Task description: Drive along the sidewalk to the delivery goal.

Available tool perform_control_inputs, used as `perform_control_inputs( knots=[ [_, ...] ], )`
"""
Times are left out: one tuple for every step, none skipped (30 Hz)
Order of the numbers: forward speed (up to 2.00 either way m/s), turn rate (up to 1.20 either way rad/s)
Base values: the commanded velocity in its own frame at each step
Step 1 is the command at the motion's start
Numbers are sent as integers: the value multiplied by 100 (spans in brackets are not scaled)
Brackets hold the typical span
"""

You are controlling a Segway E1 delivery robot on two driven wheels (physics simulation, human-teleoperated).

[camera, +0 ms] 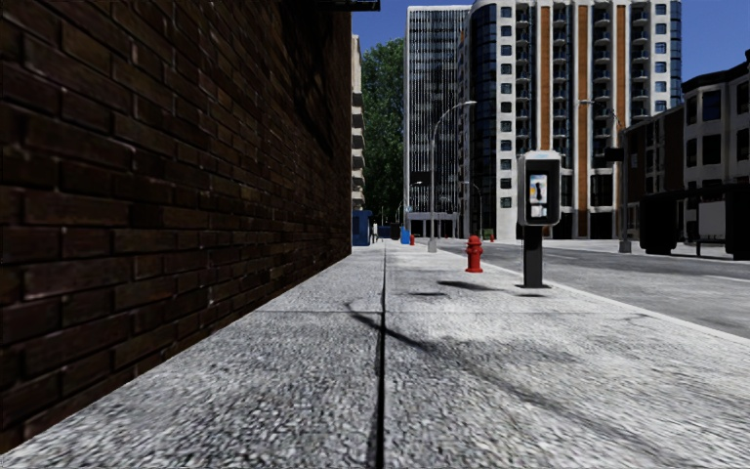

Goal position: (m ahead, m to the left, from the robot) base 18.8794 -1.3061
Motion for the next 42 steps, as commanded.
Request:
perform_control_inputs(
  knots=[
    [200,0],
    [200,-3],
    [200,-12],
    [200,-12],
    [200,-20],
    [200,-22],
    [200,-22],
    [200,-22],
    [200,-22],
    [200,-23],
    [200,-12],
    [200,0],
    [200,0],
    [200,0],
    [200,0],
    [200,0],
    [200,0],
    [200,0],
    [200,0],
    [200,0],
    [200,0],
    [200,0],
    [200,0],
    [200,0],
    [200,0],
    [200,0],
    [200,0],
    [200,0],
    [200,0],
    [200,0],
    [200,0],
    [200,0],
    [200,0],
    [200,0],
    [200,0],
    [200,0],
    [200,0],
    [200,0],
    [200,0],
    [200,0],
    [200,0],
    [200,0]
  ],
)
